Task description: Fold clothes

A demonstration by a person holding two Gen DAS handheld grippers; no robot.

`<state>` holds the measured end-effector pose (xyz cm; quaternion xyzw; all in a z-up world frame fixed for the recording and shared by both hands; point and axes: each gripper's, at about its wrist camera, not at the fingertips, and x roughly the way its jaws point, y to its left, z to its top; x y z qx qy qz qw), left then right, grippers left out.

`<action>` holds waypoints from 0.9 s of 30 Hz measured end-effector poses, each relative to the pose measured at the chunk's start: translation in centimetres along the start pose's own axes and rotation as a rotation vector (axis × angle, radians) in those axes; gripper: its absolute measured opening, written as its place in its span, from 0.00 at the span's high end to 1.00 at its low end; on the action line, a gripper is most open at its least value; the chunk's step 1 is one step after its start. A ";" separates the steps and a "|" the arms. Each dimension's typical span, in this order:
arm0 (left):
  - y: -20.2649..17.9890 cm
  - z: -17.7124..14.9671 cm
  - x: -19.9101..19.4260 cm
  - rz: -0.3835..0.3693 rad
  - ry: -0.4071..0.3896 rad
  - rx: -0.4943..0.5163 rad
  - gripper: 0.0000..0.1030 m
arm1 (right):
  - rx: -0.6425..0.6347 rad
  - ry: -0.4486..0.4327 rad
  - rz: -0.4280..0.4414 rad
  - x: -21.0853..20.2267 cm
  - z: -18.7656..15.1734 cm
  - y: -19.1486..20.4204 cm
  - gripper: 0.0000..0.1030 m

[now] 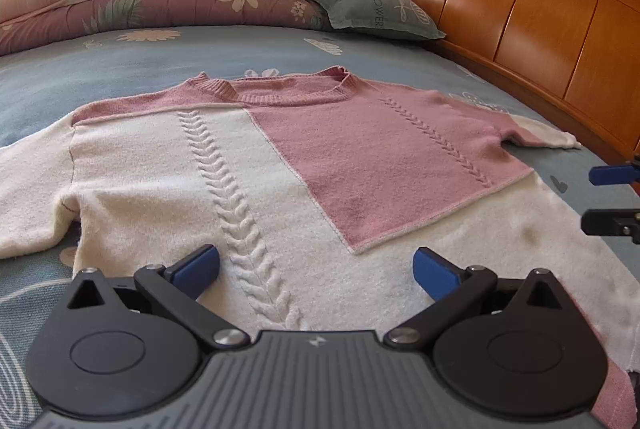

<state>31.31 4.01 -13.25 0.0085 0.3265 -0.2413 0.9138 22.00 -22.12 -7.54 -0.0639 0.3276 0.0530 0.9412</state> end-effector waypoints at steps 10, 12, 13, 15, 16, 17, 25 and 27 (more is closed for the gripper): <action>1.3 0.0 -0.3 -0.064 -0.019 -0.055 0.01 | 0.156 0.074 0.068 13.3 4.3 -5.6 0.00; 1.5 0.0 -0.4 -0.076 -0.023 -0.066 0.01 | 0.136 0.084 0.063 13.2 4.0 -6.3 0.00; 1.6 0.0 -0.4 -0.081 -0.025 -0.070 0.01 | 0.130 0.090 0.060 13.1 3.8 -6.6 0.00; 1.5 0.0 -0.4 -0.074 -0.023 -0.063 0.01 | 0.157 0.107 0.045 11.8 3.8 -6.9 0.00; 1.4 0.0 -0.3 -0.068 -0.021 -0.055 0.01 | 0.153 0.102 0.026 10.9 3.7 -6.6 0.00; 1.3 0.0 -0.3 -0.064 -0.020 -0.050 0.01 | 0.144 0.091 0.020 10.0 3.5 -6.2 0.00; 1.0 -0.1 -0.4 -0.051 -0.019 -0.034 0.01 | 0.129 0.147 0.017 7.3 -0.4 -3.8 0.00; 0.6 -0.1 -0.5 -0.029 -0.010 -0.008 0.01 | 0.135 0.159 0.007 6.2 -0.9 -3.1 0.00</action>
